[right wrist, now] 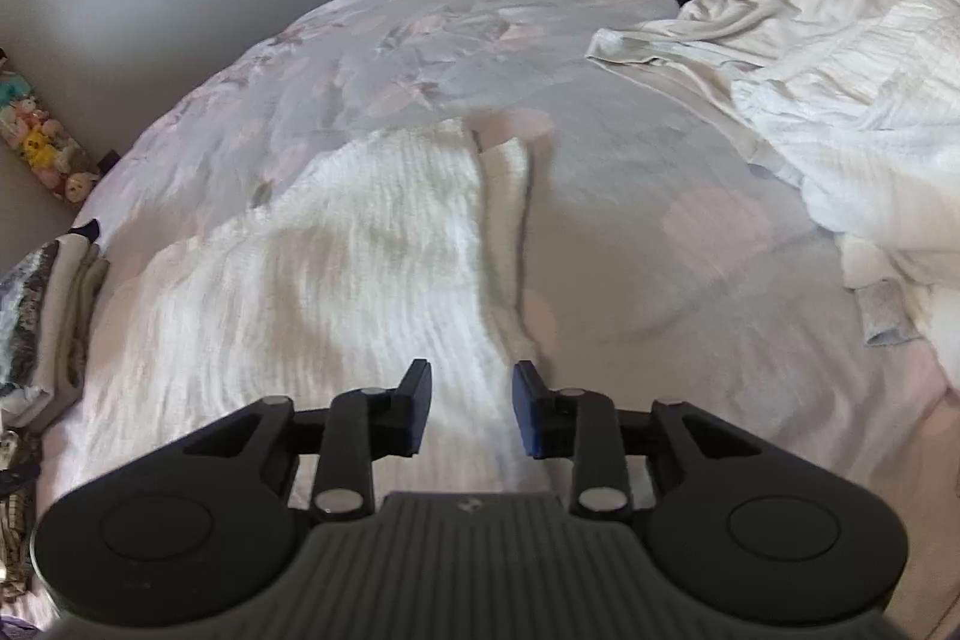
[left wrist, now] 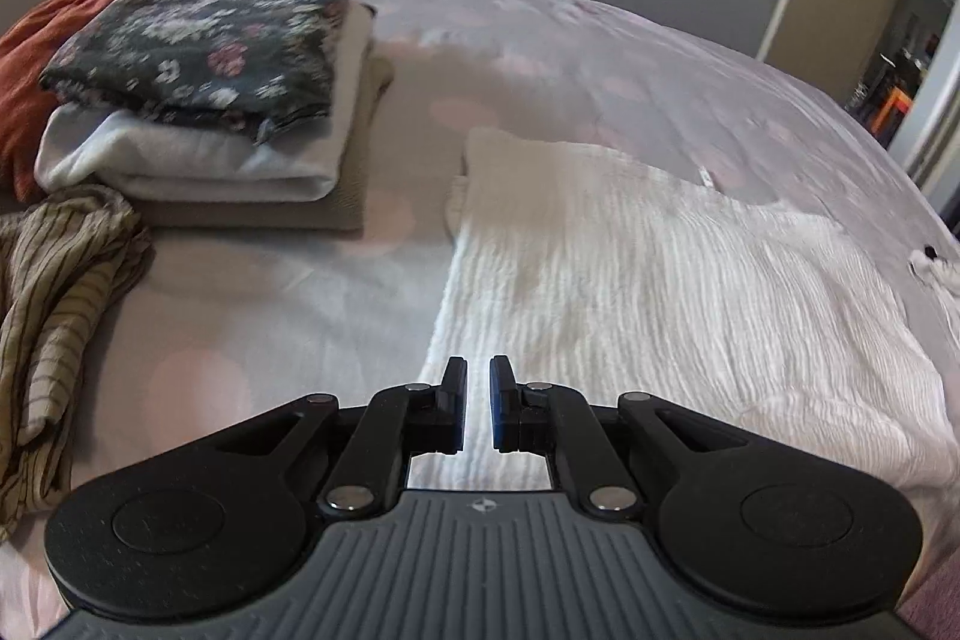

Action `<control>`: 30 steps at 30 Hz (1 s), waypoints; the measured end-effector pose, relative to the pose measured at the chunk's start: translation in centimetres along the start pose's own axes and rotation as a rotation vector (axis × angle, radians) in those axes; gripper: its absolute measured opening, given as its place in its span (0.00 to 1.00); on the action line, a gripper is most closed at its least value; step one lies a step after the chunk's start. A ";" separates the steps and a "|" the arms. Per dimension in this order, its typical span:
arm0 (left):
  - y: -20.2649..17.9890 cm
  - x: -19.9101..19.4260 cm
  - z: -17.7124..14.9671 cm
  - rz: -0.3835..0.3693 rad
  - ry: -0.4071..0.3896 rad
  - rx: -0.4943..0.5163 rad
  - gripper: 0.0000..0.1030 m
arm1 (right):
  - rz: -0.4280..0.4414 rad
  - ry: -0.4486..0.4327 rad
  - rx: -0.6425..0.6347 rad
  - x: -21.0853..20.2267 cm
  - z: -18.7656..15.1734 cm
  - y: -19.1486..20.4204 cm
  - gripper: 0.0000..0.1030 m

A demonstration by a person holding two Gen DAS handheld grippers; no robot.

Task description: Fold clothes

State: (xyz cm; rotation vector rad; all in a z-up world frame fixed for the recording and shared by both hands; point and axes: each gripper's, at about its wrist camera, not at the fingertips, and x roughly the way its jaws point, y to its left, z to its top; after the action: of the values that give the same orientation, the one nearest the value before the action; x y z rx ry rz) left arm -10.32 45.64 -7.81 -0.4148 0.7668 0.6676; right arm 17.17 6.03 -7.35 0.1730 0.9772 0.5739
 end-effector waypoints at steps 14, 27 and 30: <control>-3.5 6.9 -2.1 0.031 0.305 0.186 0.11 | -0.138 0.313 -0.028 7.7 -1.3 1.5 0.37; -0.6 3.4 0.0 0.032 0.122 0.012 0.24 | 0.034 0.051 0.071 3.1 -0.5 0.6 0.56; 0.0 4.0 1.2 0.065 0.106 -0.021 0.24 | 0.037 -0.029 0.141 3.0 0.5 -0.2 0.57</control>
State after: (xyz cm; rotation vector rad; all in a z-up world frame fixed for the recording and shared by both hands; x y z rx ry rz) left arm -7.54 47.94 -10.00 -0.4489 0.8777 0.7195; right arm 18.89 7.51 -9.33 0.3249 0.9889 0.5349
